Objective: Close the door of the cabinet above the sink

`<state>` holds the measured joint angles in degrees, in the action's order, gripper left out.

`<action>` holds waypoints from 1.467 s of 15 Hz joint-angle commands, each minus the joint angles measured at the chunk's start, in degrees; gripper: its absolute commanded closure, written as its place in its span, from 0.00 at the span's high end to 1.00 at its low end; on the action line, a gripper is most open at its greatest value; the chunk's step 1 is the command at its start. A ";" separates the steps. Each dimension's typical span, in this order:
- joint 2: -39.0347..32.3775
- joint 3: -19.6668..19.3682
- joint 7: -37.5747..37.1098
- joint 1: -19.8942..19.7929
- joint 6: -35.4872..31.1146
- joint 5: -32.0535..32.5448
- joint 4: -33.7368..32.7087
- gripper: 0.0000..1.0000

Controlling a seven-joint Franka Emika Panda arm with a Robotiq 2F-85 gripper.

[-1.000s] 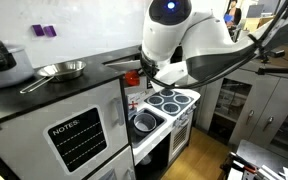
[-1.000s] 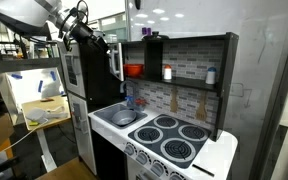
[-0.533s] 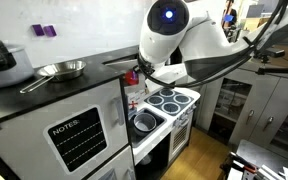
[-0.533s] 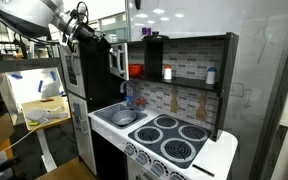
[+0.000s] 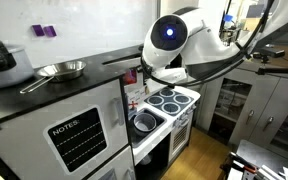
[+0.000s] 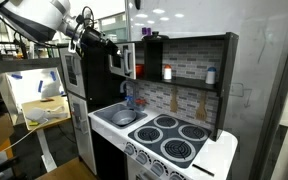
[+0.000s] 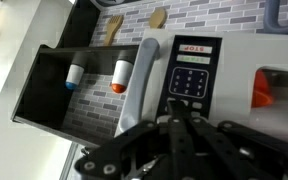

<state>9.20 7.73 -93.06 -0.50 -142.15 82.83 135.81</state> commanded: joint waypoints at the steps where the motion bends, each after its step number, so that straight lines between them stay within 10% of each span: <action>1: -2.02 -1.93 -2.72 1.35 -0.40 3.87 -2.32 0.00; 18: -8.84 -3.96 -3.69 1.56 -1.27 7.42 -9.98 0.00; 19: -8.72 -3.98 -3.26 1.59 -1.57 6.77 -9.81 0.26; 22: -7.78 -4.26 -0.74 1.59 -3.23 3.97 -8.84 0.38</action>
<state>2.74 4.91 -95.87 0.63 -142.11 88.10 128.63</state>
